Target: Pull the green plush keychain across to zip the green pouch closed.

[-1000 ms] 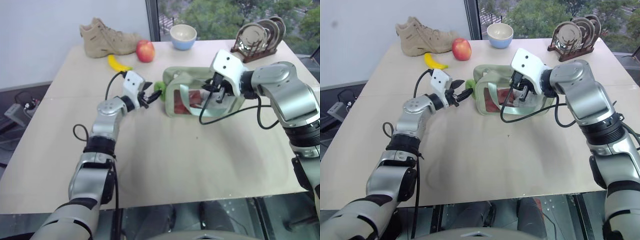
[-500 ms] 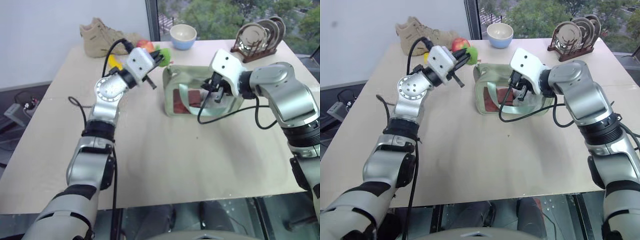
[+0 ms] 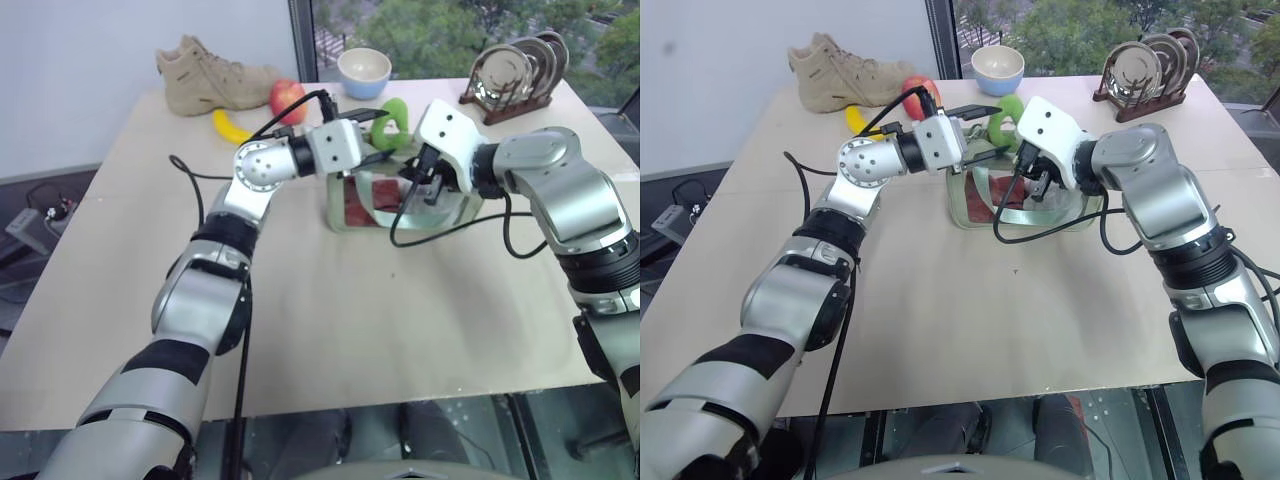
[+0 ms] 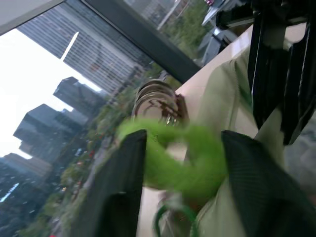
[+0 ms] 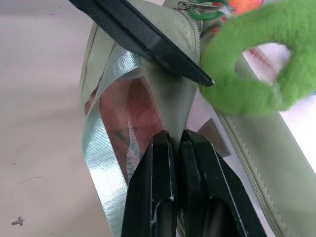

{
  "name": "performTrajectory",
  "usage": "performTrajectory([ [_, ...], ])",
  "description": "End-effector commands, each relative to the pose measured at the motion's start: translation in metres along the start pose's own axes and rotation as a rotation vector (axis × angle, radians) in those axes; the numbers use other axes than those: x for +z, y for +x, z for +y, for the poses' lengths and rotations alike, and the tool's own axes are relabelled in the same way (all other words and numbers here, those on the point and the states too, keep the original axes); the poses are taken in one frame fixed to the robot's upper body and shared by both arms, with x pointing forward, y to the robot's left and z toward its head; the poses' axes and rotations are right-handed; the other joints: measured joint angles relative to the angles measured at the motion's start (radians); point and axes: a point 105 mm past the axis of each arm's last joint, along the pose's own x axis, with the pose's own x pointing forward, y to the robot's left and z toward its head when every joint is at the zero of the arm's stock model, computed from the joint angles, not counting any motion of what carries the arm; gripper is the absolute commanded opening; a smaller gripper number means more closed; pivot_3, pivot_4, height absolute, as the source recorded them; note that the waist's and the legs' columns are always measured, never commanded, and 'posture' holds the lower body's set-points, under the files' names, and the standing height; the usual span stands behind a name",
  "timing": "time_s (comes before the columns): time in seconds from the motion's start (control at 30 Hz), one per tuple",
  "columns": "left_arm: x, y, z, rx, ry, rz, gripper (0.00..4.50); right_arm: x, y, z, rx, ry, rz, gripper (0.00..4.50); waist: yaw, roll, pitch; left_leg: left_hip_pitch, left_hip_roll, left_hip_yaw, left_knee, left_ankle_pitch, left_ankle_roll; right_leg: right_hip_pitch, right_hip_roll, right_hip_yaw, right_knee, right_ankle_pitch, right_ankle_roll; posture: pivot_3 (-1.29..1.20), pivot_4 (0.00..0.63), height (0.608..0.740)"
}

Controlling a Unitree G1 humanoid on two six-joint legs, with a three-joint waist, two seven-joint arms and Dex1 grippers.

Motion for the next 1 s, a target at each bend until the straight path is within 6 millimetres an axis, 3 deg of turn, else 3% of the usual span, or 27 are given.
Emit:
performTrajectory([
  [0.03,0.001,-0.029,0.029,0.045,-0.170,-0.020,2.39,0.006,-0.005,-0.003,-0.025,-0.013,-0.019,0.00,-0.002,0.000,0.000,0.000,0.000,0.000,0.000,0.000,0.000,-0.001,0.000,0.000,0.000,0.000,0.000,0.00,0.150,0.740],
  [0.17,-0.006,-0.060,0.036,0.060,-0.452,-0.061,2.39,0.005,-0.006,-0.003,-0.024,-0.014,-0.017,0.00,-0.002,0.000,0.000,-0.003,0.000,0.000,0.000,0.000,0.000,-0.003,0.000,0.000,0.001,0.000,0.000,0.00,0.150,0.740],
  [0.33,-0.021,-0.089,-0.006,-0.013,-0.643,-0.016,2.39,0.004,-0.007,-0.003,-0.017,-0.015,-0.017,0.00,-0.002,0.000,0.000,-0.004,-0.001,-0.001,0.002,0.000,0.000,-0.004,0.000,-0.001,0.001,0.000,0.000,0.00,0.150,0.740],
  [0.47,-0.028,-0.084,-0.043,0.040,-0.781,-0.001,2.39,0.004,-0.008,-0.002,-0.012,-0.014,-0.017,0.00,0.002,0.000,0.000,-0.005,-0.001,-0.003,0.004,0.000,0.000,-0.004,0.001,-0.002,0.001,0.000,0.000,0.00,0.150,0.740],
  [0.57,-0.035,-0.075,-0.058,0.099,-0.821,0.030,2.39,0.004,-0.008,-0.002,-0.008,-0.014,-0.015,0.00,0.004,0.000,0.000,-0.007,-0.001,-0.006,0.008,0.000,0.000,-0.003,0.002,-0.005,0.001,0.001,-0.002,0.00,0.150,0.740],
  [0.7,-0.040,-0.063,-0.048,0.253,-0.846,0.041,2.39,0.004,-0.009,-0.001,-0.006,-0.015,-0.010,0.00,0.005,0.000,0.000,-0.005,-0.001,-0.005,0.009,0.000,0.000,-0.001,0.001,-0.004,0.000,0.001,-0.002,0.00,0.150,0.740],
  [0.97,-0.043,-0.052,-0.051,0.280,-0.828,0.075,2.39,0.004,-0.010,0.000,-0.001,-0.025,-0.002,0.00,0.004,0.000,-0.001,-0.005,-0.001,-0.005,0.009,0.000,0.000,0.000,0.001,-0.004,0.001,0.001,-0.002,0.00,0.150,0.740],
  [1.0,-0.042,-0.050,-0.051,0.282,-0.829,0.071,2.02,0.005,-0.010,0.000,0.002,-0.031,-0.006,0.00,0.005,0.000,-0.001,-0.005,-0.001,-0.005,0.009,0.000,0.000,0.000,0.001,-0.004,0.001,0.001,-0.002,0.00,0.150,0.740],
])
